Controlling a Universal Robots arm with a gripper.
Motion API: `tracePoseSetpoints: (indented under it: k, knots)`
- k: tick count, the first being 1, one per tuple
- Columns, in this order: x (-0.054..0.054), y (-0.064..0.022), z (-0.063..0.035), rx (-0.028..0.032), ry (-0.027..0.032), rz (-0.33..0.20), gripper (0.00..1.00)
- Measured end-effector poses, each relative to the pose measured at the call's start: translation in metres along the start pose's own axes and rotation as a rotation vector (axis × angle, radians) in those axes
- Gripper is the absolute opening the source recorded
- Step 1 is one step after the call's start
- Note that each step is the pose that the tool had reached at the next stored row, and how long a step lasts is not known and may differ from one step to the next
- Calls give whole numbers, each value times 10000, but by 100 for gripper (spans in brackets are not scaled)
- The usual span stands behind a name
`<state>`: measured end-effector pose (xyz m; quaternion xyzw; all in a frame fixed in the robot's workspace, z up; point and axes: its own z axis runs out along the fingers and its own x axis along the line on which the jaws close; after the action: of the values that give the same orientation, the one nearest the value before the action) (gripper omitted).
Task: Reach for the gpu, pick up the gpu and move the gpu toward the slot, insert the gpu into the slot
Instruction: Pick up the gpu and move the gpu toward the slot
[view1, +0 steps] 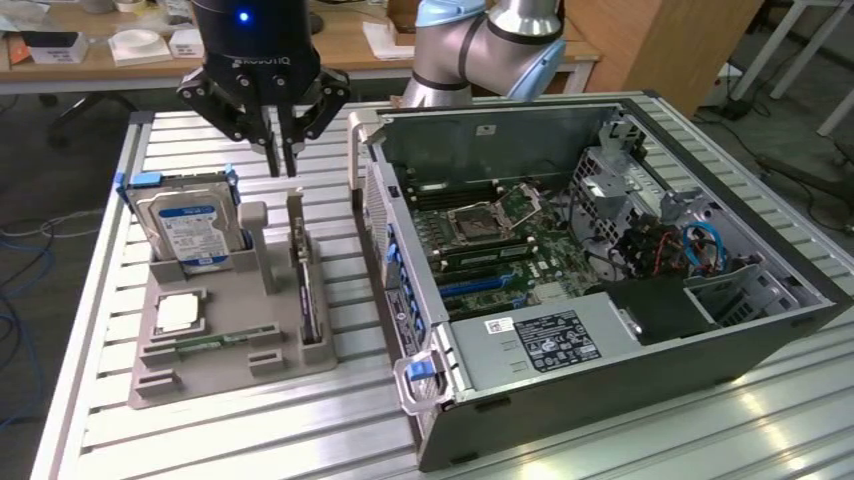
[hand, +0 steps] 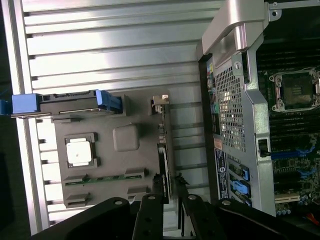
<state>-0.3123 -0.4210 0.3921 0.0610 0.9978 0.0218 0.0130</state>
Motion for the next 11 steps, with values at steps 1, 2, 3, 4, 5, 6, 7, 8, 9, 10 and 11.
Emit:
tracePoseSetpoints:
  k: [1, 2, 3, 4, 5, 6, 7, 8, 9, 10, 11]
  knots:
    - [0, 0, 0, 0, 0, 0, 23]
    - [0, 0, 0, 0, 0, 0, 29]
    - [0, 0, 0, 0, 0, 0, 29]
    - [0, 0, 0, 0, 0, 0, 35]
    - [0, 0, 0, 0, 0, 0, 41]
    - [0, 0, 0, 0, 0, 0, 47]
    - [0, 0, 0, 0, 0, 0, 47]
    - [0, 0, 0, 0, 0, 0, 53]
    - [1, 0, 0, 0, 0, 1, 53]
    - [6, -1, 3, -1, -1, 0, 58]
    - [7, -1, 9, 7, 4, -21, 58]
